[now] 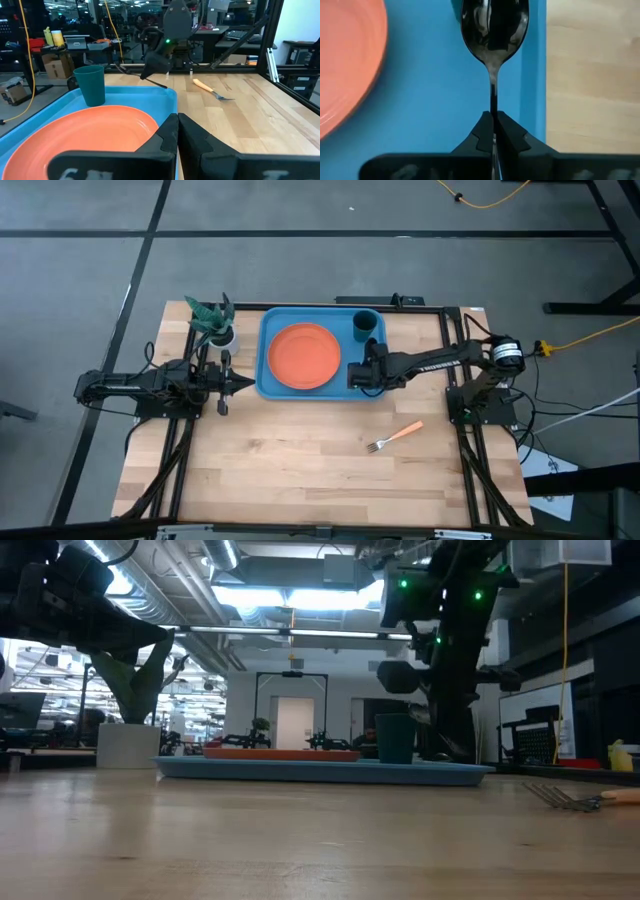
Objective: Pick and place plate/cup/fork/spoon on tray
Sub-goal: Put the black spoon on the blue tray
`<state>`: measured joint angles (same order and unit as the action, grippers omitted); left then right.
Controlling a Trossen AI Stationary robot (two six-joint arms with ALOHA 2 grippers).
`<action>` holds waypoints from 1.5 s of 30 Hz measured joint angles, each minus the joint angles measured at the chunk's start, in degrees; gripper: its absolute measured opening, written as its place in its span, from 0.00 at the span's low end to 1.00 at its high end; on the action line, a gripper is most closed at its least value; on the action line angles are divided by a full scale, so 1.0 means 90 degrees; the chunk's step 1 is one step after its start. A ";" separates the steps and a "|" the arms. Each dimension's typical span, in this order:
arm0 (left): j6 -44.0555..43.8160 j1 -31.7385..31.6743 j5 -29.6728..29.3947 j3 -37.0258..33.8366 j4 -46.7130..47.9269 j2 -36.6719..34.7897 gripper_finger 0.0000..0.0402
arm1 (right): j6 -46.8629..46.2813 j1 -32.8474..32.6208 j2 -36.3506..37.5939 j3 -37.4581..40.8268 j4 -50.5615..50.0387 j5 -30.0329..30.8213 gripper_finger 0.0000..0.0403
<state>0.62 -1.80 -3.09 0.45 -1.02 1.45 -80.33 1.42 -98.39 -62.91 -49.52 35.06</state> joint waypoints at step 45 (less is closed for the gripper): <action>0.0000 0.0000 0.0000 -0.0002 0.0000 0.0000 0.00 | 0.1313 0.0972 -0.0007 0.0707 0.1526 -0.1083 0.01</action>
<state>0.62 -1.80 -3.09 0.43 -1.02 1.45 -68.51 10.17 -98.45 -56.55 -35.79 25.31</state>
